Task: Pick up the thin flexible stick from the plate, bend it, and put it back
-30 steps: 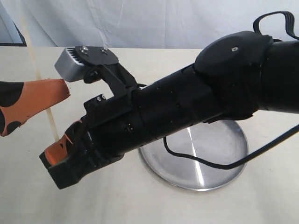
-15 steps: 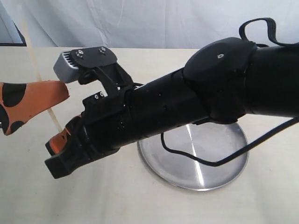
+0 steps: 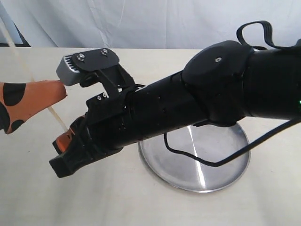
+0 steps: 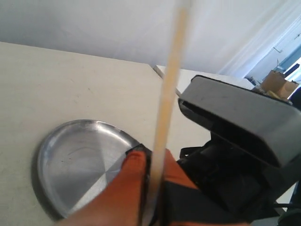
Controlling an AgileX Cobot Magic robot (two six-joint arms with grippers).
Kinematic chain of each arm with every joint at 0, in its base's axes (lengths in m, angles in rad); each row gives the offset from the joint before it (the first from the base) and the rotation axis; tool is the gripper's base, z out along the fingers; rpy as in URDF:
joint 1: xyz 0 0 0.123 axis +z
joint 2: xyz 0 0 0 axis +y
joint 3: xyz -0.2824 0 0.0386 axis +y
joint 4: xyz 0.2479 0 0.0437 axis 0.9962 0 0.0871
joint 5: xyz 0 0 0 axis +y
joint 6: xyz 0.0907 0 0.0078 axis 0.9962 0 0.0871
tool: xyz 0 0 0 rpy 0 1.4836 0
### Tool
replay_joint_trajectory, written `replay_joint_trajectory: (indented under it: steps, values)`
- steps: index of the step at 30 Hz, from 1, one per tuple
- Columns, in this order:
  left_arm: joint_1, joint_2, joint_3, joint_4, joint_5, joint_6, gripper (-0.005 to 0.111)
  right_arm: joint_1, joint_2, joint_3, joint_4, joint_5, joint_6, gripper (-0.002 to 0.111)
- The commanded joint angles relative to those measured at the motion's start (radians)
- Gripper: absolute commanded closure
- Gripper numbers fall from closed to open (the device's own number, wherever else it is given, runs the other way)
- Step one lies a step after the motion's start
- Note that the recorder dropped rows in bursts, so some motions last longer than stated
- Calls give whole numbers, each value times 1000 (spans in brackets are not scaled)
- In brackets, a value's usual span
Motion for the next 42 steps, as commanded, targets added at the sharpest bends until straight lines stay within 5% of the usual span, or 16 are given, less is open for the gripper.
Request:
replay_joint_trajectory:
  steps: [1,5,7,19,35,42]
  values:
    - [-4,-19,-19,-28,31,-16,70,-11,-19,16,-33,-48,18,108]
    - [-4,-19,-19,-14,-37,-46,39,-11,-21,16,-142,-86,134,109]
    - [-4,-19,-19,9,-50,-57,34,-13,-21,16,-272,-108,281,109]
    - [-4,-19,-19,129,-120,-67,37,-155,-23,16,-1034,114,989,109]
    - [-4,-19,-19,167,-141,-65,37,-405,-101,152,-1154,101,999,109]
    - [-4,-19,-19,179,-159,-65,37,-442,42,163,-1148,142,1005,109]
